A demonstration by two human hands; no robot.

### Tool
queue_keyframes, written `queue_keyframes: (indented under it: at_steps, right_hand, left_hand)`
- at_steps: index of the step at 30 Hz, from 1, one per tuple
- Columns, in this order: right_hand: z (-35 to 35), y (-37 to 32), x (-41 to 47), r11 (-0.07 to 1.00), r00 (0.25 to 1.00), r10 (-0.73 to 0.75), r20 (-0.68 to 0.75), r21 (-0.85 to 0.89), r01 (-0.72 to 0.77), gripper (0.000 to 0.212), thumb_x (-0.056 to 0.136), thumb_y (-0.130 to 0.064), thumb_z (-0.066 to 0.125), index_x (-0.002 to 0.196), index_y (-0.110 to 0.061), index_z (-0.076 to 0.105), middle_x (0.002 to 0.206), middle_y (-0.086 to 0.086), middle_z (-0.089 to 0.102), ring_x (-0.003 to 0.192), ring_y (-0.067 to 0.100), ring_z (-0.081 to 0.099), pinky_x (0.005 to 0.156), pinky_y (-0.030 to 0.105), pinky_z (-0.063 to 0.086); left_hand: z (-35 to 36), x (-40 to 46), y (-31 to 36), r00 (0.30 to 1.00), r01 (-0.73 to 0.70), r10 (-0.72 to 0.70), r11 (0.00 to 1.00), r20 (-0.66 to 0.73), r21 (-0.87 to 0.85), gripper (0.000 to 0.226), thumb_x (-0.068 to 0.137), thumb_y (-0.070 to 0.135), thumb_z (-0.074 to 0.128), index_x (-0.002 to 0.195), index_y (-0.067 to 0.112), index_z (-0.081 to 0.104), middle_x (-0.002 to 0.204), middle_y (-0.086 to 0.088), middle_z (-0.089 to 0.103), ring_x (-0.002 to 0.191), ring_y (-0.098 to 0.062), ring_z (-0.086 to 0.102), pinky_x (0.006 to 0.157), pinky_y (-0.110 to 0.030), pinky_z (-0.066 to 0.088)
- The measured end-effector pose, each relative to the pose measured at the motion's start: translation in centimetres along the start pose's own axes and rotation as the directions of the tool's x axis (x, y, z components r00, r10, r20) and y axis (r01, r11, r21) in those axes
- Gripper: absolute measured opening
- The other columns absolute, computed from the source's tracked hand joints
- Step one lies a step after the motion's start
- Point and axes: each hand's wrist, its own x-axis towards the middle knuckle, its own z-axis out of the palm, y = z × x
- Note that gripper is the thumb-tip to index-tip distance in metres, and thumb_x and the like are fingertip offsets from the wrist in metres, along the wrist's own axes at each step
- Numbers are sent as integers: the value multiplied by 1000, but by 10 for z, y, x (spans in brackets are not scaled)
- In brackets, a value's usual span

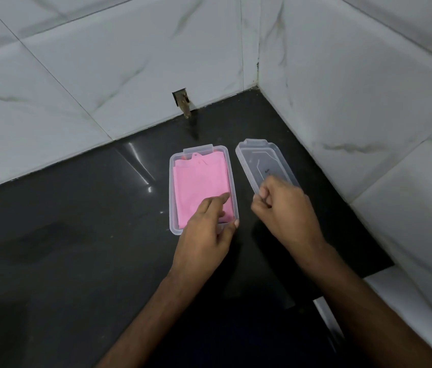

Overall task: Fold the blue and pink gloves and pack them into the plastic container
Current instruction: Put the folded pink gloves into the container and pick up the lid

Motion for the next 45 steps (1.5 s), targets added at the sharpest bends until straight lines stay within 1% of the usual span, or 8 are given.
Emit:
queue_keyframes:
  at_steps: [6, 12, 17, 22, 26, 29, 34, 45]
  right_hand:
    - [-26, -52, -8, 967, 984, -107, -141, 214, 136, 24, 89, -25, 70, 78, -22, 49, 67, -11, 49, 57, 5, 50, 57, 9, 37]
    - [-38, -107, -19, 906, 969, -176, -174, 357, 229, 23, 90, -18, 70, 78, -17, 51, 64, -9, 49, 57, 9, 48, 56, 13, 42]
    - [-36, -137, -27, 684, 988, -137, -68, 715, 144, 20, 91, -9, 63, 75, -4, 52, 66, -3, 54, 60, 8, 53, 58, 15, 46]
    - [-24, -142, -24, 605, 997, -34, 68, 796, -34, 23, 98, -16, 54, 83, 2, 49, 76, 17, 53, 65, 26, 47, 59, 30, 46]
    - [-15, -120, -16, 821, 995, 63, 76, 563, -95, 23, 104, -36, 48, 97, -18, 60, 72, -8, 62, 61, 2, 56, 56, 19, 49]
    - [-10, -100, -6, 992, 992, 55, 110, 106, -67, 34, 107, -42, 36, 128, -21, 53, 87, -2, 67, 74, 10, 66, 71, 35, 60]
    - [3, -87, 14, 955, 939, 188, 288, -276, -107, 39, 109, -39, 29, 136, -14, 42, 100, 4, 64, 81, 18, 64, 73, 33, 53]
    - [24, -74, 50, 877, 898, 270, 347, -474, -80, 38, 103, -35, 50, 134, -16, 39, 89, 0, 55, 67, 11, 55, 60, 31, 46]
  left_hand:
    - [-20, -3, -9, 994, 30, -52, 974, -92, -224, 61, 97, 37, 68, 152, 27, 44, 135, 17, 59, 111, 2, 63, 81, -4, 49]
    - [-47, -8, -18, 982, -34, -45, 914, -185, -404, 53, 101, 39, 54, 149, 17, 49, 132, 6, 66, 113, -7, 67, 94, -32, 58]
    - [-66, -14, -26, 980, 40, -154, 773, -126, -633, 64, 96, 61, 45, 144, 20, 53, 130, 3, 68, 117, -13, 67, 98, -36, 58]
    - [-78, -13, -42, 972, 106, -229, 606, -45, -788, 37, 107, 35, 49, 136, 15, 60, 126, -9, 71, 116, -28, 70, 95, -47, 60]
    - [-80, -15, -59, 956, 93, -261, 704, -135, -704, 29, 107, 24, 53, 135, 20, 61, 125, -5, 71, 114, -24, 70, 96, -51, 59]
    - [-78, -8, -64, 962, 56, -178, 871, -209, -488, 28, 105, 23, 55, 132, 26, 62, 119, -3, 66, 107, -17, 68, 92, -43, 59]
    - [-74, 22, -60, 971, 73, -103, 988, -217, -139, 15, 101, 21, 56, 111, 16, 66, 98, -3, 62, 90, -9, 55, 70, -12, 42]
    - [-52, 47, -64, 944, 255, -257, 966, -207, -38, 33, 102, 29, 56, 127, 8, 58, 120, -8, 53, 109, -19, 52, 90, -29, 45]
